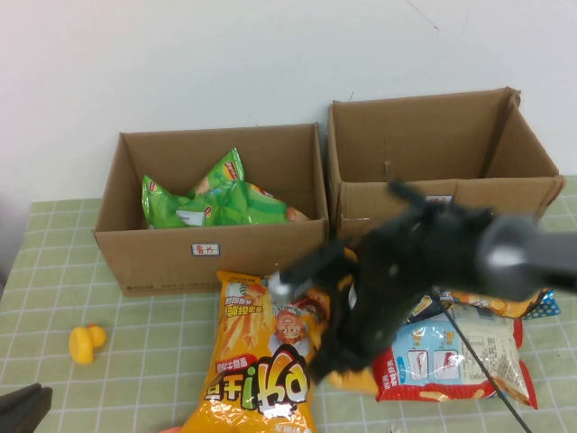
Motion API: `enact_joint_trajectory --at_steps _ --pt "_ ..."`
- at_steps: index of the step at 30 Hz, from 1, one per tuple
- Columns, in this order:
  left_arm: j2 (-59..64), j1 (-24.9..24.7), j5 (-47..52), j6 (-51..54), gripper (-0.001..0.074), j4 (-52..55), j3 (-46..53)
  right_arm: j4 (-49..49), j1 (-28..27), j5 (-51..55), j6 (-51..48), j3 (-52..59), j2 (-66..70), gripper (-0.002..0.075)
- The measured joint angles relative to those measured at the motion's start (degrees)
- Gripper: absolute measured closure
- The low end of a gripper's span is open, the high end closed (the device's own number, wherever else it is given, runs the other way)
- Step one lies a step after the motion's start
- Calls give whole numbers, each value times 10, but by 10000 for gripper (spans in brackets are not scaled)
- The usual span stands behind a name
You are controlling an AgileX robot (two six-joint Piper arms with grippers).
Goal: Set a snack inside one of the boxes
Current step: Place the biscuit in the biscuit box
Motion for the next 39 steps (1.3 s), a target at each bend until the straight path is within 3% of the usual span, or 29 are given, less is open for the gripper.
enact_joint_trajectory --at_steps 4,8,11,15,22,29,31,36,39 --pt "0 0 0 1 736 0 0 -35 0 7 -21 0 -97 571" --pt "0 0 0 1 736 10 0 -136 -3 16 -10 0 -184 572" --pt "0 0 0 1 736 15 0 -236 -24 0 60 0 -223 572" --pt "0 0 0 1 736 19 0 -332 -97 -73 186 0 -235 572" --pt "0 0 0 1 736 20 0 -335 -214 -201 249 -10 -181 572" --pt "0 0 0 1 736 20 0 -333 -271 -250 254 -58 -74 564" --pt "0 0 0 1 736 20 0 -328 -281 -255 259 -76 -49 519" --pt "0 0 0 1 736 21 0 -322 -294 -243 277 -112 -12 302" --pt "0 0 0 1 736 21 0 -314 -296 -185 280 -136 -11 259"
